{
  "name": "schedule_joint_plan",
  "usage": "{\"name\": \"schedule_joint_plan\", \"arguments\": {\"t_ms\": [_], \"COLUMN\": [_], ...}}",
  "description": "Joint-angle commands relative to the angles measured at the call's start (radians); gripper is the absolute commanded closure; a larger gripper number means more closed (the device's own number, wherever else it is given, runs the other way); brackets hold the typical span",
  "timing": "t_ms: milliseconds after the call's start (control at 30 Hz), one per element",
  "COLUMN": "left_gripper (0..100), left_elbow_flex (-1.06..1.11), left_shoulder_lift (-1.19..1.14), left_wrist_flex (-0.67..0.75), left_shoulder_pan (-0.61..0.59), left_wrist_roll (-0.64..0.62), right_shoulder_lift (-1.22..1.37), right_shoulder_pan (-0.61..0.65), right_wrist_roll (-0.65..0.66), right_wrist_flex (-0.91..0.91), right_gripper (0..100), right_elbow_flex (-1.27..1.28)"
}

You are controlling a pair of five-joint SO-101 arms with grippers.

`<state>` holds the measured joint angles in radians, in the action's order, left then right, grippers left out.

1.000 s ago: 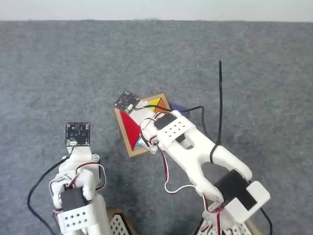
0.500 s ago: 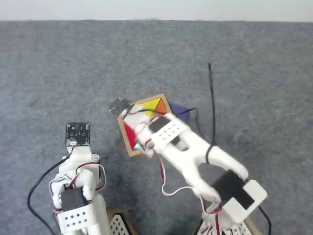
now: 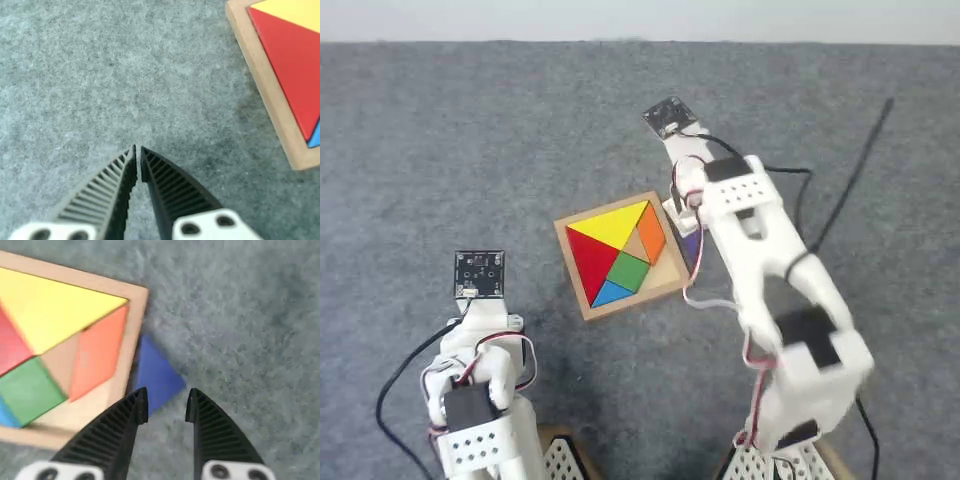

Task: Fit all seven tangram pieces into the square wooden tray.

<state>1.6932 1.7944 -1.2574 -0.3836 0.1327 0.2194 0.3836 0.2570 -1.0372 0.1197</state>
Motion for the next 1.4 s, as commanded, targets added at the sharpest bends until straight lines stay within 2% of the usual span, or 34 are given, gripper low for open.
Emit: {"name": "schedule_joint_plan", "arguments": {"t_ms": [0,233,467,600,1000,1233,1367], "left_gripper": [98,98,98,98,98,98,98], "left_elbow_flex": [-0.008,-0.008,-0.008,-0.008,-0.008,-0.008,-0.008], "left_shoulder_lift": [0.018,0.018,0.018,0.018,0.018,0.018,0.018], "left_wrist_flex": [-0.005,-0.005,-0.005,-0.005,-0.005,-0.005,-0.005], "left_shoulder_pan": [-0.003,-0.003,-0.003,-0.003,-0.003,-0.003,-0.003], "left_wrist_roll": [0.009,0.009,0.009,0.009,0.009,0.009,0.009], "right_shoulder_lift": [0.160,0.203,0.199,0.197,0.300,0.302,0.292], "right_shoulder_pan": [-0.012,-0.005,-0.005,0.016,0.013,-0.018,-0.042], "right_wrist_roll": [0.000,0.077,0.077,0.121,0.121,0.109,0.017], "right_wrist_flex": [-0.012,-0.045,-0.054,-0.091,-0.082,-0.094,-0.094], "right_gripper": [86.1,75.7,76.9,76.8,77.2,91.0,97.2], "right_elbow_flex": [-0.167,-0.184,-0.176,-0.175,-0.207,-0.221,-0.226]}}
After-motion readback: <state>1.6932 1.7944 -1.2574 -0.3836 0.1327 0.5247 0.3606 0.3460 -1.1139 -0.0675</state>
